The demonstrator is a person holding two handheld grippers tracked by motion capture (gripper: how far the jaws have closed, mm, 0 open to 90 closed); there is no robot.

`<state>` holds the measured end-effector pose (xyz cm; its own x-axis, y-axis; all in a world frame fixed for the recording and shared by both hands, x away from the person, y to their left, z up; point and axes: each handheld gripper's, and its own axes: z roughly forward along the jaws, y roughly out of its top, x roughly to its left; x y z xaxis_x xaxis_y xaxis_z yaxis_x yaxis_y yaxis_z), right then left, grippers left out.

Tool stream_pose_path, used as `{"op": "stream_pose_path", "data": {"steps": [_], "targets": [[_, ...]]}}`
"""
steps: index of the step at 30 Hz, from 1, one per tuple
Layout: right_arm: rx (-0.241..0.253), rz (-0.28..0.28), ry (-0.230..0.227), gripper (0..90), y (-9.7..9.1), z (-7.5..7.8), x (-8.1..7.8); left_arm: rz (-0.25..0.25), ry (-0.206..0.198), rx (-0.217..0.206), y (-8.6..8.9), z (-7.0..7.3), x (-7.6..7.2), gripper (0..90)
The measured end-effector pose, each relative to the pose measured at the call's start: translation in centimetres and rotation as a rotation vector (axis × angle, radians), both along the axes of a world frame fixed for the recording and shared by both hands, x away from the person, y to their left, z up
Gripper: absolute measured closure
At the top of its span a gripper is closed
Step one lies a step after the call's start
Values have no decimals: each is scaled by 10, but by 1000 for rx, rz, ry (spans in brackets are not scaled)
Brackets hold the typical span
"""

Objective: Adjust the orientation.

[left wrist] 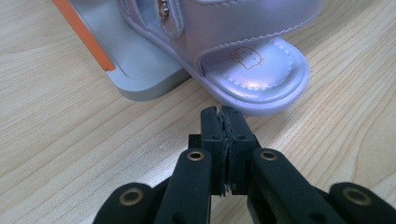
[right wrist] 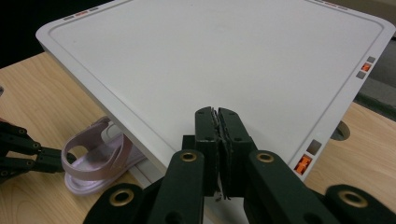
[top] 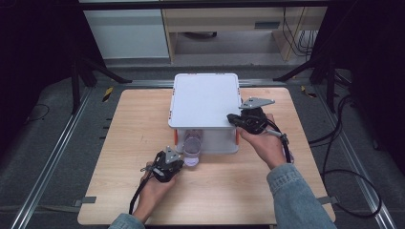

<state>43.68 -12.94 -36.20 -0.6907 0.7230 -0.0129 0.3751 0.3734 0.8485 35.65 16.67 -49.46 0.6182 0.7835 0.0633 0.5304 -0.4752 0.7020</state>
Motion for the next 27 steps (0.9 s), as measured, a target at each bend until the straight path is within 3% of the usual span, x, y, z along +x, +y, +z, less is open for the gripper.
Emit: {"op": "stream_pose_path", "data": {"steps": [5,9,12,15,19,25,27], "targets": [[2,0,0,876,0,0,0,-31,-50,-39,-6,13,-11,877],[3,1,0,876,0,0,0,-66,-57,-50,-15,16,-18,879],[3,1,-1,876,0,0,0,-107,-72,-26,-28,13,-22,879],[3,1,0,876,0,0,0,-115,-73,3,-32,10,-20,879],[6,4,2,876,-1,0,1,-115,-68,10,-32,7,-15,891],[7,6,-1,876,-1,-1,1,-110,-95,46,-35,5,-8,893],[8,6,1,876,-1,-1,1,-101,-99,37,-36,4,-2,894]]}}
